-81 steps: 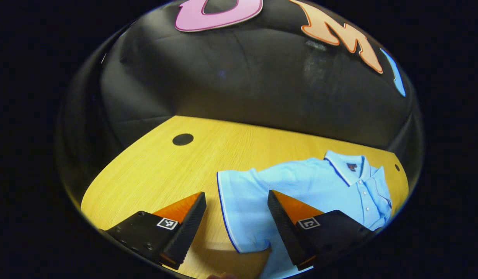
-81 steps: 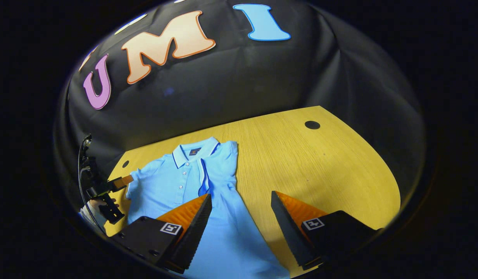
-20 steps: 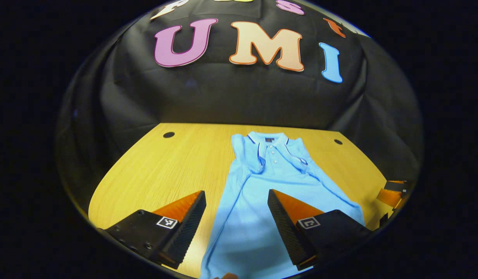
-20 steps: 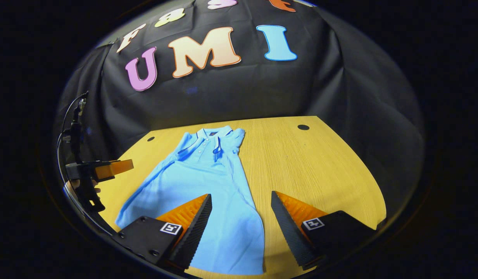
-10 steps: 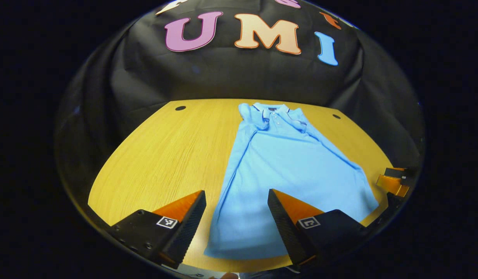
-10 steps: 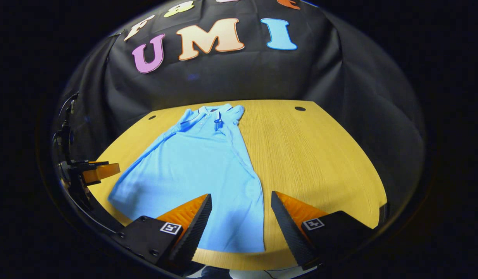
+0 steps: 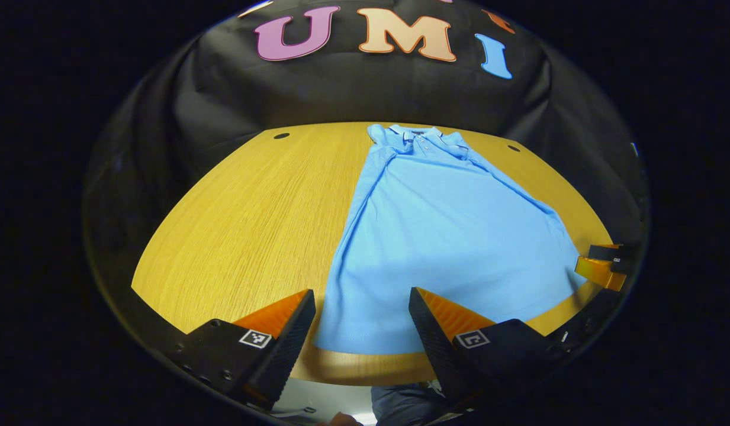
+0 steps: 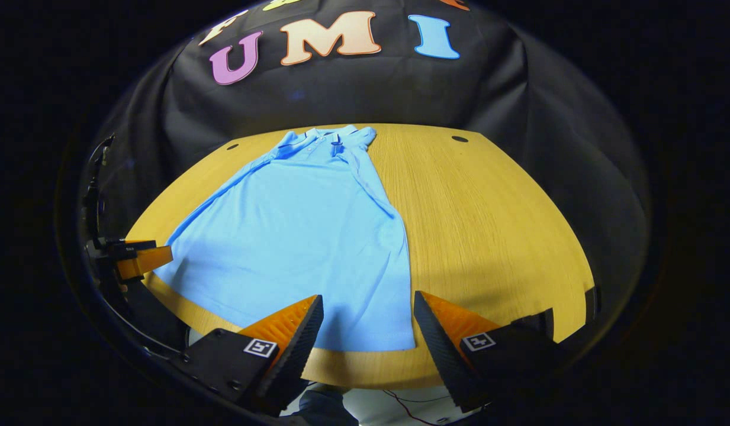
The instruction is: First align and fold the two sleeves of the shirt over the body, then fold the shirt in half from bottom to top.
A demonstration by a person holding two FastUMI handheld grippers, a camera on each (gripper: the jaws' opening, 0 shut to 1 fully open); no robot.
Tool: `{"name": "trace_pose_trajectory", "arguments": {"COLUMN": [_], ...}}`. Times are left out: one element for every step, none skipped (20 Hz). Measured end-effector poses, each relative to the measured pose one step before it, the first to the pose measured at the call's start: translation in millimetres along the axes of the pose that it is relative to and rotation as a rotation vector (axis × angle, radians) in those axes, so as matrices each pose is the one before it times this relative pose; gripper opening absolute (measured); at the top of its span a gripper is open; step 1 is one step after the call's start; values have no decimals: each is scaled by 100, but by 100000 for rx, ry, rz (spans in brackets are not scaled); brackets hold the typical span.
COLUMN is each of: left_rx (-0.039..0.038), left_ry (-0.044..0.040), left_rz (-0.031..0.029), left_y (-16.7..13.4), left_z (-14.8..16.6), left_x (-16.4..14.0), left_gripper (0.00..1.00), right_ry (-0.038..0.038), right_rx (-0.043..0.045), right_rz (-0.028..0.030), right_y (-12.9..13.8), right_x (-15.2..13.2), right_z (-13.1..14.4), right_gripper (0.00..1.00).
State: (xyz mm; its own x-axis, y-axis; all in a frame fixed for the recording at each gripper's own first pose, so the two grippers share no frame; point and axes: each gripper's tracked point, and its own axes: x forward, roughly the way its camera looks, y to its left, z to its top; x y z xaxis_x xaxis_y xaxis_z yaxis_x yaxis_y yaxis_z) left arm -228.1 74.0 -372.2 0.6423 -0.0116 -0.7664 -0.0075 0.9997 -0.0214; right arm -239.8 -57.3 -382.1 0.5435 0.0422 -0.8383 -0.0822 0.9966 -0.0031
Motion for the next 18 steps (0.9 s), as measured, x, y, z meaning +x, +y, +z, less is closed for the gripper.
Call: {"name": "trace_pose_trajectory", "arguments": {"left_rx": [832,958,951,883,208,-68,-233,-787,-478,765,-577,1183,1408,969,908,580,383,205], "left_ry": [1116,2395,-3439,-617,1605,-2602,1645,-2428,-10,-1262,-1375,-1652,-1428,-340,-801,117,-334,961], "left_rz": [225,479,461,-355,27,-253,-1318,-1173,-732,-24,-1111,-396,-1485,-943,-88,135,935,1713], "left_y": [12,-14,-43,-128,-143,248,-237,-232,-124,-202,-427,-414,-640,-596,-400,-418,-358,4], "left_z": [-640,-806,475,376,-804,402,-397,304,-43,89,-48,145,-25,-82,30,-52,48,23], "left_x": [150,105,-237,188,97,-30,-143,-200,202,-140,346,165,-46,-21,-16,-35,-126,51], "left_gripper": [96,96,96,98,95,95,96,96,98,100,97,89,76,71,46,38,18,10], "right_ry": [1446,1641,719,335,-630,764,-1098,468,-632,52,-448,-529,-35,-109,804,77,754,454], "right_rx": [-174,-419,-761,46,525,579,474,22,-2,973,50,-642,-598,289,1401,1785,766,1350], "right_rz": [6,-180,-475,197,-116,92,-263,-268,-246,506,1313,1574,1352,1649,1418,92,854,921], "right_y": [78,147,81,96,-25,128,83,-12,100,201,569,541,613,479,492,276,81,34], "right_x": [181,156,192,-45,60,-40,55,21,-68,133,-97,-4,96,114,-144,78,109,-371], "right_z": [-671,-508,-255,-130,79,-200,117,-186,47,-85,-39,-29,-74,138,-151,-38,81,73], "right_gripper": [97,97,98,98,93,98,98,93,93,92,92,86,67,53,39,28,13,8]}}
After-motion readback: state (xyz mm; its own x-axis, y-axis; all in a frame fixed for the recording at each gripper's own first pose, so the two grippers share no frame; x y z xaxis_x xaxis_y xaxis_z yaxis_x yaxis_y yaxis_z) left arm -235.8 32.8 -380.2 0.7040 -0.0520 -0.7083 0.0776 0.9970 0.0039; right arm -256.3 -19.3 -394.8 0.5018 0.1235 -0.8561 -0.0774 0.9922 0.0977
